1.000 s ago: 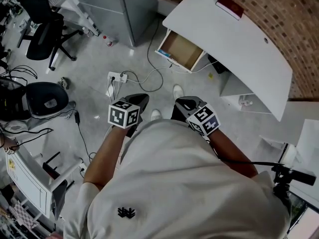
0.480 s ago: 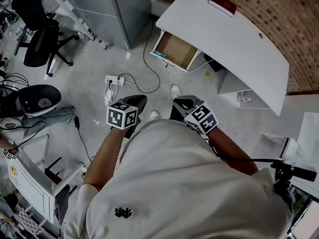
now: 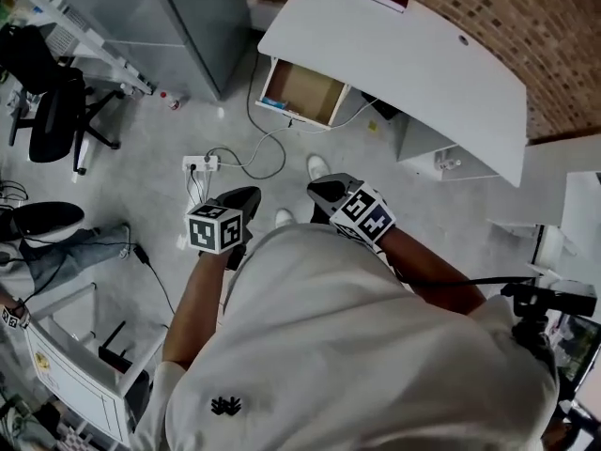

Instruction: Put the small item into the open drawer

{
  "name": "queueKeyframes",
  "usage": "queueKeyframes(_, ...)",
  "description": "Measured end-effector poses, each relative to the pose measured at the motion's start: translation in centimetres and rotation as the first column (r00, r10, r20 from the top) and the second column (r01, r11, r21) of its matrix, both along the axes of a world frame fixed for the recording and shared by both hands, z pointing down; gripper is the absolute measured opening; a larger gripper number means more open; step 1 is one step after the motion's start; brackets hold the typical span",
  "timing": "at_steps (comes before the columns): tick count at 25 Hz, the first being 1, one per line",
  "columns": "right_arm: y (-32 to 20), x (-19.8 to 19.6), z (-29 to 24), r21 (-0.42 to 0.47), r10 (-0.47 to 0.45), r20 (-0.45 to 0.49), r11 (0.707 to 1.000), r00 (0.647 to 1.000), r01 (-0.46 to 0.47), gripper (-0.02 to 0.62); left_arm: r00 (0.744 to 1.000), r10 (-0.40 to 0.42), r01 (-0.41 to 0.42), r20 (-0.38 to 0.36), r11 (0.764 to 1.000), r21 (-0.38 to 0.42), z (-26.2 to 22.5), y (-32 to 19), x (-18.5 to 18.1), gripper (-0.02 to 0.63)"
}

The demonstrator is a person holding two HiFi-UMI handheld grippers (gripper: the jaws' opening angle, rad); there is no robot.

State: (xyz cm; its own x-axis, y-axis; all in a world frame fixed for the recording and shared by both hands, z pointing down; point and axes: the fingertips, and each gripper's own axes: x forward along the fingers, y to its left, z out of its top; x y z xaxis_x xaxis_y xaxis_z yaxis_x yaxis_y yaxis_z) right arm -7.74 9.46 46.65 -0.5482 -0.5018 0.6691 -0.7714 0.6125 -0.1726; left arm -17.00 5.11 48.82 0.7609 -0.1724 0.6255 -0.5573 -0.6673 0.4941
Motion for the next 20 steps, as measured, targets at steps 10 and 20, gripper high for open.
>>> queueKeyframes(10, -1.5, 0.4, 0.0, -0.005, 0.012, -0.004, 1.0, 1.0, -0.012, 0.032, 0.999, 0.036, -0.036, -0.011, 0.999, -0.024, 0.2, -1.2, 1.2, 0.029)
queueKeyframes(20, -1.8, 0.4, 0.5, -0.015, -0.006, -0.004, 1.0, 1.0, 0.006, 0.032, 1.0, 0.025, -0.025, 0.0, 0.999, -0.047, 1.1, -0.9, 1.2, 0.029)
